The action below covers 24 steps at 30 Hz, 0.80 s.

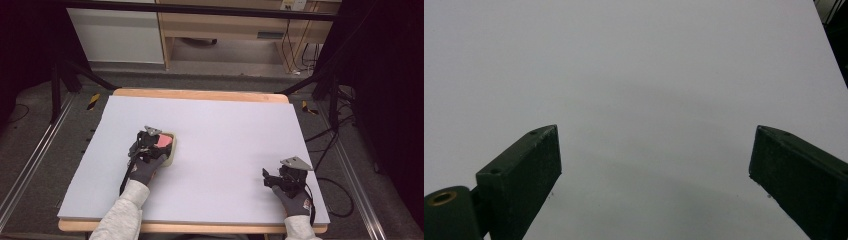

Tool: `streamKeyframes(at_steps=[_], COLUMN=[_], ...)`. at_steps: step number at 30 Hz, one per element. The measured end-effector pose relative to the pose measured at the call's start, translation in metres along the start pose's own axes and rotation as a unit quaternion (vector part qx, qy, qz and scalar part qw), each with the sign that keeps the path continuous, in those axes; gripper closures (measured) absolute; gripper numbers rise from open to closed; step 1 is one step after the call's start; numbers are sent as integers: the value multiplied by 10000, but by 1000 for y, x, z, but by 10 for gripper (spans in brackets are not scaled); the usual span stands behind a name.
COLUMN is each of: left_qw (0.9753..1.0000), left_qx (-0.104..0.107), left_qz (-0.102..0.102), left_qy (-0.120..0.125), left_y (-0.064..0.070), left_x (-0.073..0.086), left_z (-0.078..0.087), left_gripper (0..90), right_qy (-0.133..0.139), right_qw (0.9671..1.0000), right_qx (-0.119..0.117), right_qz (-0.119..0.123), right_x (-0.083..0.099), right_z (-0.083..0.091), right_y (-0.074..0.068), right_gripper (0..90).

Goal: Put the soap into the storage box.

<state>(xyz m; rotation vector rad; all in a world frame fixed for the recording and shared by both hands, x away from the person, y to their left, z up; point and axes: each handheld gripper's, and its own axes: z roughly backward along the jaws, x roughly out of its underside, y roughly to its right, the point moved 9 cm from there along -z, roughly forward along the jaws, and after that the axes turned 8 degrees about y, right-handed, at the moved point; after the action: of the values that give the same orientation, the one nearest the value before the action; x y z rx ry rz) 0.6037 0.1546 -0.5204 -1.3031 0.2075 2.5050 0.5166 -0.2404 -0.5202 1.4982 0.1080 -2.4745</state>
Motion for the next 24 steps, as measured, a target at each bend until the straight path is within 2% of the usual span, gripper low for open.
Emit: streamKeyframes(at_steps=[7,11,24], left_qw=[10000,9996,9988], left_qx=[-2,98,235], left_qz=[-20,59,-57], left_qy=[18,260,427], left_y=[0,1,4], left_x=[1,-8,-18], left_z=[1,9,34], left_gripper=[364,341,281], right_qy=[24,45,55], right_qw=[10000,10000,9999], right_qx=[21,41,82], right_qz=[2,1,-58], right_x=[-1,-1,-1], right_z=[0,0,1], right_y=[0,1,3], right_gripper=[67,66,65])
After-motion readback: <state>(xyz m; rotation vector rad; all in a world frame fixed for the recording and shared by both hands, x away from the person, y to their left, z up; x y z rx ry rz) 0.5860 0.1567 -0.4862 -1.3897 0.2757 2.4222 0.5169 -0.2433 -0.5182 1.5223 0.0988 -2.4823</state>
